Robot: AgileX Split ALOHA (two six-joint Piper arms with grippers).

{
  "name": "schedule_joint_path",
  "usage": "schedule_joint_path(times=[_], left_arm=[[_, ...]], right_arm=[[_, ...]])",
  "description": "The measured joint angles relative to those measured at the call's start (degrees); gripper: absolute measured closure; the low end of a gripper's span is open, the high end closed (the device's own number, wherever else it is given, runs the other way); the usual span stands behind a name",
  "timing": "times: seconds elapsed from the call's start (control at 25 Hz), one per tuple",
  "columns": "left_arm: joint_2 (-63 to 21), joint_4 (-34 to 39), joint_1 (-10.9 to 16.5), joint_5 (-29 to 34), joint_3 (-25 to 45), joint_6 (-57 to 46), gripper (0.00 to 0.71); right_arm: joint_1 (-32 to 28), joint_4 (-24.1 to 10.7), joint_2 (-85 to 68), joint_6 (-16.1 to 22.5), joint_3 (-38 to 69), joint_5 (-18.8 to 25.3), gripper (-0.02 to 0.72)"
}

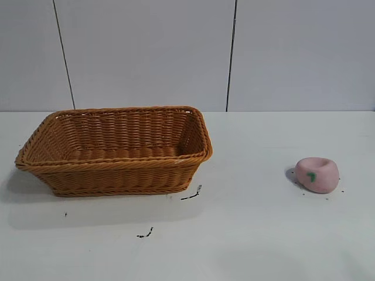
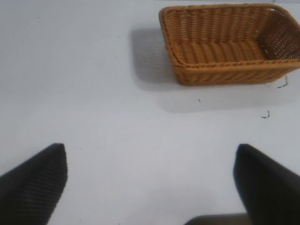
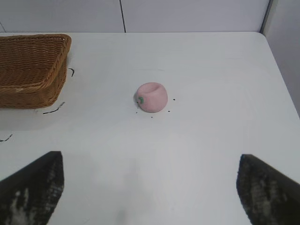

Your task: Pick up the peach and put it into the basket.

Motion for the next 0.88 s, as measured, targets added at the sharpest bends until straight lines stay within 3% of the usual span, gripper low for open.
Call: schedule_joint_path(times=[0.52, 0.88], left_arm=[[0.00, 0.00, 0.00, 0.00, 0.00, 0.00, 0.017], [0.00, 0.00, 0.00, 0.00, 0.00, 0.00, 0.017]], right_arm=[[0.00, -0.73, 1.71, 0.00, -0.61, -0.45, 0.008], [0.03, -0.88, 31.71, 0.00, -10.44, -8.65, 0.008]])
